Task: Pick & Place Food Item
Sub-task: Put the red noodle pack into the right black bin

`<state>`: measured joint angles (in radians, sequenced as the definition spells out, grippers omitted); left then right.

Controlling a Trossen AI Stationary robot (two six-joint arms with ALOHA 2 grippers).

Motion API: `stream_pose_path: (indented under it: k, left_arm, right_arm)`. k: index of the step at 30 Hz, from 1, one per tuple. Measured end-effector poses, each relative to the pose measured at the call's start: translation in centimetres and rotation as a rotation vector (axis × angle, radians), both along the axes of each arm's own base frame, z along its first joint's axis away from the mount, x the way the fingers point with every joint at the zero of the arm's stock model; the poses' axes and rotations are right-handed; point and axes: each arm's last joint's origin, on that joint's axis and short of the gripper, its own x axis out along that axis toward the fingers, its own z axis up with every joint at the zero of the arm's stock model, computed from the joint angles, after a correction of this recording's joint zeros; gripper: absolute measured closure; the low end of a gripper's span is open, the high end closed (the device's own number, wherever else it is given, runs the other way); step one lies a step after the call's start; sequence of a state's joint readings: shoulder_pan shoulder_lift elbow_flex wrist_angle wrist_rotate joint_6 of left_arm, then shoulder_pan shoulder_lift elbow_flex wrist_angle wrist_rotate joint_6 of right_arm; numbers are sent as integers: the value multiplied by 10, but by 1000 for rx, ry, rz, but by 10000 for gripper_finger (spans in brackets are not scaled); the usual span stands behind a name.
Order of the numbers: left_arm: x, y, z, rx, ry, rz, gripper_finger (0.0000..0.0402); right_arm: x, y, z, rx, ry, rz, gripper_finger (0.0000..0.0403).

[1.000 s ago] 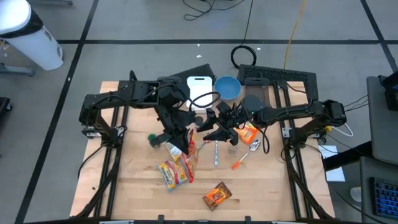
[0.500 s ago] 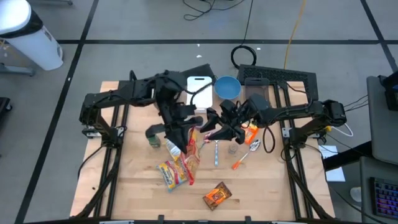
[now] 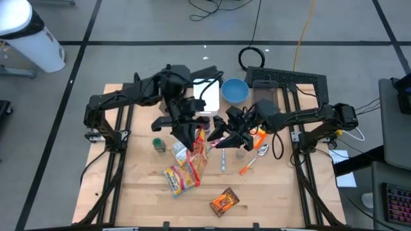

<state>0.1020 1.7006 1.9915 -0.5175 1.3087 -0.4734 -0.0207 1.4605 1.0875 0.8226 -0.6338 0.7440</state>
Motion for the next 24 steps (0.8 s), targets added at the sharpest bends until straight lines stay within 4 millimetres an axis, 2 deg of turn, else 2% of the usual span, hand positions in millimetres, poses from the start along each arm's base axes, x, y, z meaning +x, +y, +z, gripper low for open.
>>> stream_pose_path:
  k: [7, 11, 14, 19, 22, 24]
  left_arm:
    - [-15, 12, -7, -5, 149, 44, 401]
    - [-31, 16, -15, 73, 216, 141, 401]
    - [-43, 21, -27, 232, 303, 276, 401]
    - [-64, 24, -50, 640, 526, 437, 401]
    - [-64, 27, -61, 789, 626, 471, 401]
    - [-60, 28, -64, 809, 632, 478, 401]
  right_arm:
    - [-4, 3, -32, 44, 154, 102, 197]
    - [-11, 1, -49, 67, 205, 64, 197]
    - [-17, -2, -60, 87, 240, -4, 197]
    - [-21, -7, -59, 79, 219, -129, 197]
    - [-18, -8, -63, 10, 263, -192, 197]
    - [-15, -8, -65, -49, 304, -222, 197]
